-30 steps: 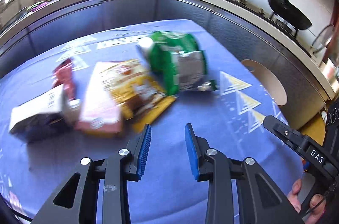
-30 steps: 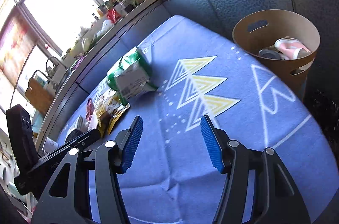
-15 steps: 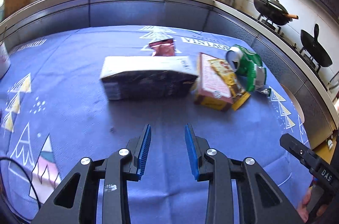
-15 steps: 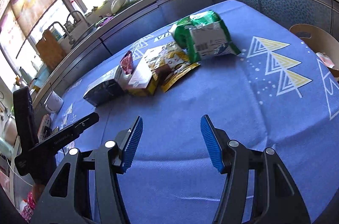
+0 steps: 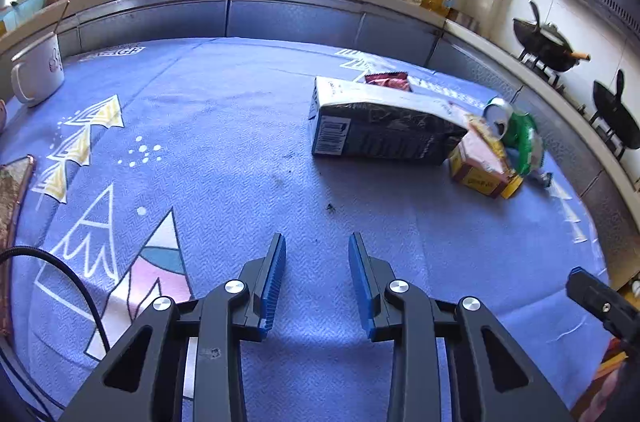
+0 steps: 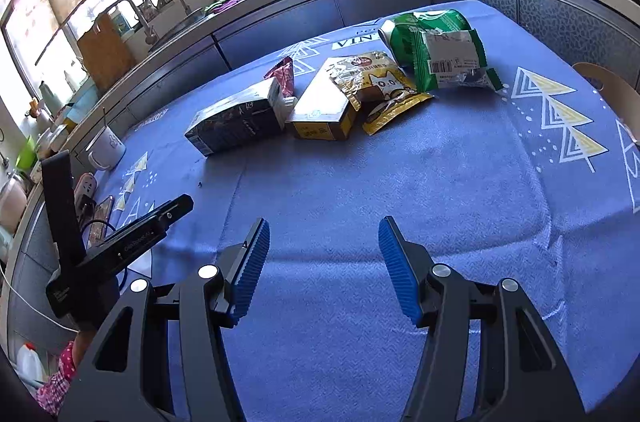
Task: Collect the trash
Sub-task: 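Bring both open grippers back over the remaining trash on the table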
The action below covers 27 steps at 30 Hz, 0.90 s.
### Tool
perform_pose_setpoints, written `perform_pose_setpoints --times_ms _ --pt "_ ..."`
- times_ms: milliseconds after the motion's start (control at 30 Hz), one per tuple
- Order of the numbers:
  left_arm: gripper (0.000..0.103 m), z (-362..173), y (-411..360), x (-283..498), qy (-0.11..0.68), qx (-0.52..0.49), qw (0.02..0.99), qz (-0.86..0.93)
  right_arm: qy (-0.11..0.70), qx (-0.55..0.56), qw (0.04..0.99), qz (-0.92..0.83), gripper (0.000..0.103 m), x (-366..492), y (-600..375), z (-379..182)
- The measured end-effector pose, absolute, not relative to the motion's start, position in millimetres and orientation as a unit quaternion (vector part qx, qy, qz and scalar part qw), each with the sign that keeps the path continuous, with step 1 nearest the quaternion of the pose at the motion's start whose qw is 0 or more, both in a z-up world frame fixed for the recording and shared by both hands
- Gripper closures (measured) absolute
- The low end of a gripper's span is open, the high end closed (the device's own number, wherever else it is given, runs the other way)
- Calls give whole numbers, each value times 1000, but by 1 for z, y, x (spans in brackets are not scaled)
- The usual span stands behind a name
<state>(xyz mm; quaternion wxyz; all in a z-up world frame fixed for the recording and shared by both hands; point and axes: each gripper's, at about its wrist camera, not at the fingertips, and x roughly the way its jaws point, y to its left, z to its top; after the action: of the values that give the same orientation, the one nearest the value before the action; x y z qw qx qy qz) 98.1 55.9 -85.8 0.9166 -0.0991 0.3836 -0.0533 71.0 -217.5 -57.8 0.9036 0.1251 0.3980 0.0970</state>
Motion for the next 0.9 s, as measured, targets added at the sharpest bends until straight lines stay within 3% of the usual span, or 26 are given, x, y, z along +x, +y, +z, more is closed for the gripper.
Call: perform_pose_setpoints --times_ms 900 --pt "71 -91 76 98 376 -169 907 -85 427 102 893 98 46 117 -200 -86"
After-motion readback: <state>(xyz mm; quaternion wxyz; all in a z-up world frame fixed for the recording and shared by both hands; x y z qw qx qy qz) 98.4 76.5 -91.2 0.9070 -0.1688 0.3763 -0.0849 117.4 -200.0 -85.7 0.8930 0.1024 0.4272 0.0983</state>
